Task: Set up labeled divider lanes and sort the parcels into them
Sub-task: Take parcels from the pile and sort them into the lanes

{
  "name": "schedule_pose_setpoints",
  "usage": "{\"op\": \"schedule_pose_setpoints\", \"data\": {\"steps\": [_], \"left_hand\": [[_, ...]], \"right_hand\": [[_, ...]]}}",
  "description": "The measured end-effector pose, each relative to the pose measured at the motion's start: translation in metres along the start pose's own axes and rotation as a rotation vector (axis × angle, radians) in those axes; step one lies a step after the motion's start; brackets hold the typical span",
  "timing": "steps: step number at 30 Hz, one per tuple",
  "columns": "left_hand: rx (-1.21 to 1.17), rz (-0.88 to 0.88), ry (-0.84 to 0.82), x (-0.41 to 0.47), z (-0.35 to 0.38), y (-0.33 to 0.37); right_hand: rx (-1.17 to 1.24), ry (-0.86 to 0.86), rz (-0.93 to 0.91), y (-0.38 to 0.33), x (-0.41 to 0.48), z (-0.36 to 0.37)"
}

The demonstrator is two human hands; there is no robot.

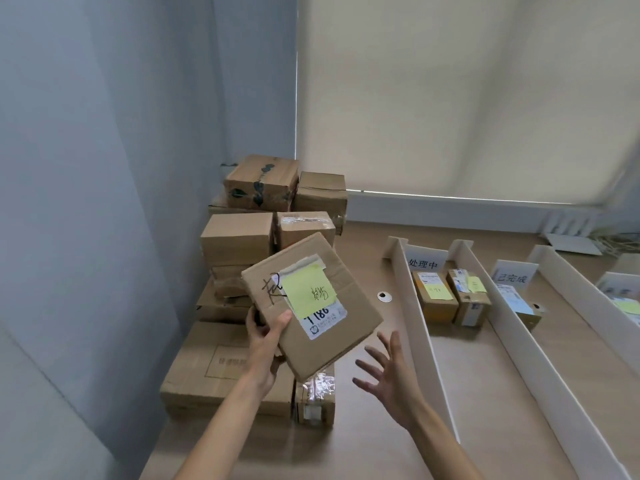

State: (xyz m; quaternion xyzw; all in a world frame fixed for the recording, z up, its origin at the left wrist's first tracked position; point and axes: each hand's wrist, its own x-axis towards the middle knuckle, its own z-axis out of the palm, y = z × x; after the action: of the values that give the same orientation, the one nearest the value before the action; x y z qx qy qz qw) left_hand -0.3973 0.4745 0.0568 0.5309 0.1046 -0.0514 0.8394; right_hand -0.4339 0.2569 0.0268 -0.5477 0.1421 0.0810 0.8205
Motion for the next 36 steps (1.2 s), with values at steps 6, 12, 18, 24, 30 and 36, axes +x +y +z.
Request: {"op": "schedule_pose_setpoints", "data": {"steps": [6, 12, 18, 24, 30, 36], "left_hand": [[-0.004, -0.056, -0.062, -0.003, 0.038, -0.03], [0.111, -0.075, -0.17, 0.015, 0.032, -0.023], [0.461, -0.13, -0.614, 0.025, 0.071, -0.004], [0.247, -0.125, -0.514, 0.001, 0.156, -0.049], [-0.043, -0.204, -0.418, -0.049, 0.264, -0.115], [-0.025, -0.163, -0.47, -0.123, 0.38, -0.181]], "right_hand": [[0.001, -0.081, -0.063, -0.009, -0.011, 0.009], [-0.132, 0.124, -0.231, -0.049, -0.029, -0.036], [-0.296, 0.099, -0.245, -0.085, -0.064, -0.093], [-0.06, 0.598, -0.407, -0.11, -0.096, -0.136], [-0.067, 0.555, -0.217, -0.083, -0.129, -0.181], [-0.016, 0.554, -0.374, -0.112, -0.166, -0.26]]}}
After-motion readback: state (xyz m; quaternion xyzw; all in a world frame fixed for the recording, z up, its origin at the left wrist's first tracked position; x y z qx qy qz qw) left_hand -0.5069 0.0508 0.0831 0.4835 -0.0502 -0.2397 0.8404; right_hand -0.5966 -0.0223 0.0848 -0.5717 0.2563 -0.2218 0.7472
